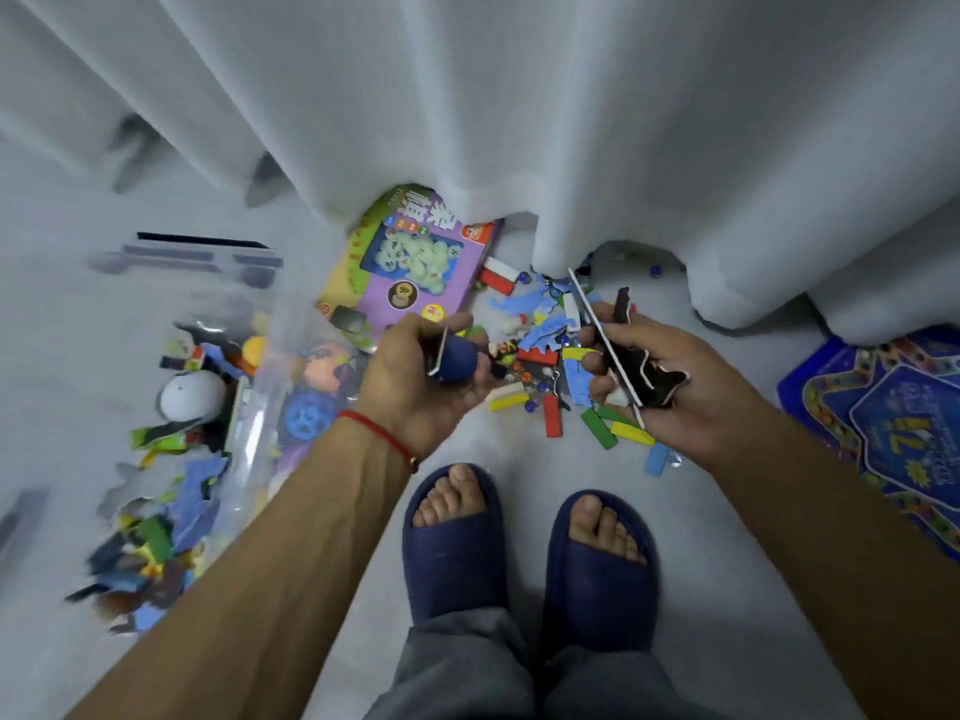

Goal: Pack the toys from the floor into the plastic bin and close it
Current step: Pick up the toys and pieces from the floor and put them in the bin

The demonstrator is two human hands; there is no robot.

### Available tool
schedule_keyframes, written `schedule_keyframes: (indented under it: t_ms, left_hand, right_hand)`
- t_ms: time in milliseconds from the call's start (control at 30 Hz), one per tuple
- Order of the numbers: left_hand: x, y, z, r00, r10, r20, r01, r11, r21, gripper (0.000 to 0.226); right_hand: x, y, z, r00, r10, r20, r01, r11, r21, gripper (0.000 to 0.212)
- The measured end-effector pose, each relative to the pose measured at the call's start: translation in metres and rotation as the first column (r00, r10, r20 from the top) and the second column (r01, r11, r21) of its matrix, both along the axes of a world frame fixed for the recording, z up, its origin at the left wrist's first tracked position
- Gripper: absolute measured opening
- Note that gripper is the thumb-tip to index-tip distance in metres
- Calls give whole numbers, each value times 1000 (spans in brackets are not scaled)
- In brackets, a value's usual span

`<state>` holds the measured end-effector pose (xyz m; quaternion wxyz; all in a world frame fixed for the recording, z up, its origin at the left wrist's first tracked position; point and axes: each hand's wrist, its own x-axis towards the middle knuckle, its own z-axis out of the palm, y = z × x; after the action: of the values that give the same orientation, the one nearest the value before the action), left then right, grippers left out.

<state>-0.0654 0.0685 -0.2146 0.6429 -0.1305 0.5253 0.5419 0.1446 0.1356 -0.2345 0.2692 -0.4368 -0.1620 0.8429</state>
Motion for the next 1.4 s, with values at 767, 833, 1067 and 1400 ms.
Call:
schedule_keyframes:
  t_ms: [767,833,1067,1400]
  left_hand:
    - [-120,-244,160,712,193,-676,-282,959,-24,31]
    - [-93,-227,156,700,111,-705,-138,990,19,23]
    - [10,-151,91,657,-179,-732,283,959,20,38]
    - [72,-78,-21,145,-478,-866,679,685,-264,48]
  right_hand:
    - [-226,-127,188,510,696,505,-840,529,120,53]
    - [-187,-94,189,522,612,594,-828,530,183,45]
    - [20,11,126,198,28,980,-763,632,136,25]
    - [144,31,14,44,-10,999,-844,535,43,43]
